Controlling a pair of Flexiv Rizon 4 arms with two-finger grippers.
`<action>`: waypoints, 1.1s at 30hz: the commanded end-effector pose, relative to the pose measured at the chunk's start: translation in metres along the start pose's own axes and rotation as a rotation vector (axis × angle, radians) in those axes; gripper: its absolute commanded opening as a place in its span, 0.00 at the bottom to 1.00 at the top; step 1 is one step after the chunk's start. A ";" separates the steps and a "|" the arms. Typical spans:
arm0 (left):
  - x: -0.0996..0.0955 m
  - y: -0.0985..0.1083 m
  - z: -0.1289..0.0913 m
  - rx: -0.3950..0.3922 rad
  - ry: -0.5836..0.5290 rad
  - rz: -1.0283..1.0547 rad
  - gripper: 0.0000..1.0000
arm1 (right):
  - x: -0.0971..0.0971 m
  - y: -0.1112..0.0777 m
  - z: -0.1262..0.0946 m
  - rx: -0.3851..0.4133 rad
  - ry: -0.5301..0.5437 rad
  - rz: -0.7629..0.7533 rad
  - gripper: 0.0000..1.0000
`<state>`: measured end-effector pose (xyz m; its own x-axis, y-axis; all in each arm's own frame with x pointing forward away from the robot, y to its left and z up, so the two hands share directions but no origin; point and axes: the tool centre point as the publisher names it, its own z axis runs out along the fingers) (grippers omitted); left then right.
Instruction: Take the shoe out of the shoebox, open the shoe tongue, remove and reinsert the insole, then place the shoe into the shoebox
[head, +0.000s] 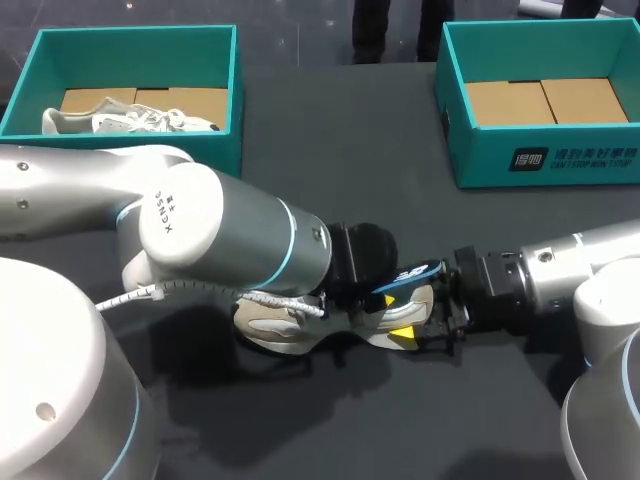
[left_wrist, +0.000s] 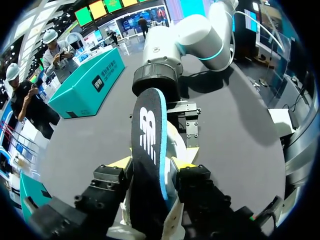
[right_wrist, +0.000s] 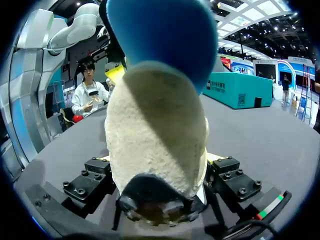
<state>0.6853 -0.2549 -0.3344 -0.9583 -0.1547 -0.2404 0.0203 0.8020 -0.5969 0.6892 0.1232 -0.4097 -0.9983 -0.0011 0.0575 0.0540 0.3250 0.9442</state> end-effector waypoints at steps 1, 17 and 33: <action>-0.001 0.001 0.006 0.005 0.010 0.002 0.47 | 0.001 -0.001 0.000 0.005 0.000 0.001 0.00; -0.003 -0.004 0.018 0.005 0.024 0.014 0.45 | 0.001 -0.001 0.000 0.005 0.000 0.001 0.00; -0.012 -0.006 0.027 0.005 0.047 -0.016 0.00 | 0.001 -0.001 0.000 0.005 0.000 0.001 0.00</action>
<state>0.7016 -0.2743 -0.3465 -0.9674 -0.1493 -0.2047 0.0032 0.8005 -0.5993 0.6892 0.1232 -0.4097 -0.9983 -0.0011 0.0575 0.0540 0.3250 0.9442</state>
